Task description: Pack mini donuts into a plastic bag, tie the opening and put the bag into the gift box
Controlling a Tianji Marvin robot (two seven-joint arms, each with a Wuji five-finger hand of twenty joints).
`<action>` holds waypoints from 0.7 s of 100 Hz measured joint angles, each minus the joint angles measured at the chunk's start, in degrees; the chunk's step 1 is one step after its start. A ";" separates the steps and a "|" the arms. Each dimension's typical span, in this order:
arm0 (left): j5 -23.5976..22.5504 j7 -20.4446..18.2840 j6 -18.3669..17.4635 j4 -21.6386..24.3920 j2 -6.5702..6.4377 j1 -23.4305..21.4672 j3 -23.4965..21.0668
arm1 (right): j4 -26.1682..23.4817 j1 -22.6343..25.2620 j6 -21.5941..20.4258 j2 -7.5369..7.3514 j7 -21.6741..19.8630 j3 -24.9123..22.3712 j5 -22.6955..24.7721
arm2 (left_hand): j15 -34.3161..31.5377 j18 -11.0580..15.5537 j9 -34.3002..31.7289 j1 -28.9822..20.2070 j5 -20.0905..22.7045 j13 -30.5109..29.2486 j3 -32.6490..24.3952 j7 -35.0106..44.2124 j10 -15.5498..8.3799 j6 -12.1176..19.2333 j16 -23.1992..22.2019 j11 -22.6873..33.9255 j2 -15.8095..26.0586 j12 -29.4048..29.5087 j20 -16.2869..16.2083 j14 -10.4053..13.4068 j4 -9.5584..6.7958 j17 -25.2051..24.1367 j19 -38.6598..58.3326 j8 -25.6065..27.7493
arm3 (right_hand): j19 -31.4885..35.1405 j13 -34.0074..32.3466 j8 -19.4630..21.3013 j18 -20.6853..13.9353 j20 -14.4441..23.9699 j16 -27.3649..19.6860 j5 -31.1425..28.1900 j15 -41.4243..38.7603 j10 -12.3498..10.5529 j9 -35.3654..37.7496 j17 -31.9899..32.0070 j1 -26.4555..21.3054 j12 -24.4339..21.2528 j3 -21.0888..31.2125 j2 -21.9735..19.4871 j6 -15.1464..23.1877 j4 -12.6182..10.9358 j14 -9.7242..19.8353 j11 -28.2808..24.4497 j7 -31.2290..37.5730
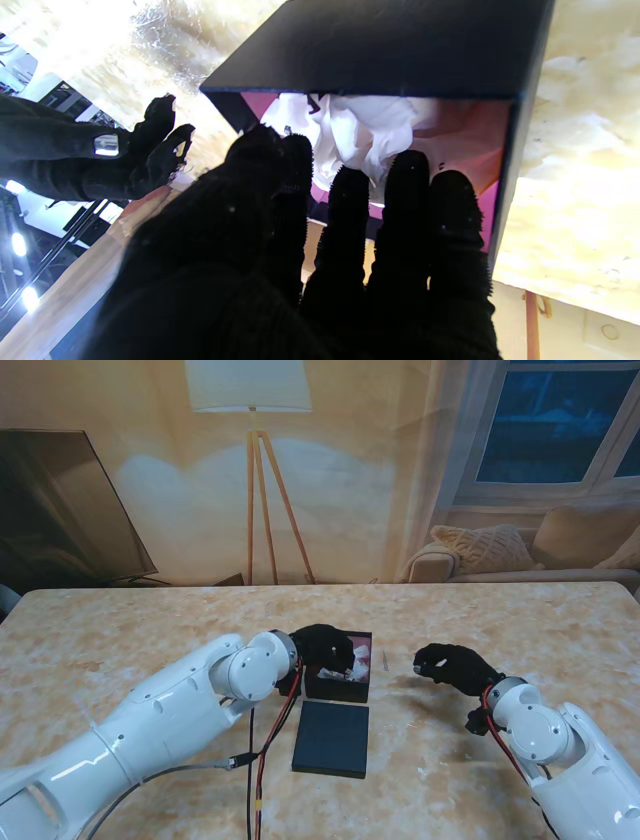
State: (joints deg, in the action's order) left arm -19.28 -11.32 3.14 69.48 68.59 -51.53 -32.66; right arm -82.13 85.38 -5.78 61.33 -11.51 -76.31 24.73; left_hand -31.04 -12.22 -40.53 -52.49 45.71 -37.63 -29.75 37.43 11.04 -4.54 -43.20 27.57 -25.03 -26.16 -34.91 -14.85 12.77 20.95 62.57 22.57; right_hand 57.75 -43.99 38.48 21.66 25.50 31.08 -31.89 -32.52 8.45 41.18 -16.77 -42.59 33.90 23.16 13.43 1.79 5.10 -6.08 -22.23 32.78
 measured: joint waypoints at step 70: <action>-6.08 0.93 -2.83 8.50 -3.25 -6.45 -7.13 | 0.01 -0.05 0.04 0.00 -0.20 0.02 -0.47 | -6.25 -1.36 -2.04 -0.12 -0.79 -0.94 3.27 7.84 -0.03 0.41 -6.90 5.66 0.73 -5.93 -4.33 -0.61 -0.61 -0.46 1.39 5.15 | 0.02 0.00 -0.15 0.00 0.00 0.02 0.00 0.00 -0.06 0.00 -0.01 0.00 0.00 0.01 0.00 0.02 0.00 0.00 0.00 0.08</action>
State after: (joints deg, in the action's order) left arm -25.36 -10.39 0.31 77.98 65.34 -57.98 -39.78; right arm -82.12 85.33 -5.73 61.33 -11.71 -76.29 24.26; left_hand -37.29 -13.58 -42.57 -52.61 44.92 -38.58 -26.48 45.28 11.01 -4.13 -50.10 33.23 -24.30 -32.08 -39.24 -15.46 12.16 20.49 63.96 27.72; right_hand 57.77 -43.99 38.33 21.66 25.50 31.10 -31.89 -32.52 8.38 41.18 -16.78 -42.59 33.90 23.17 13.43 1.82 5.10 -6.08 -22.23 32.86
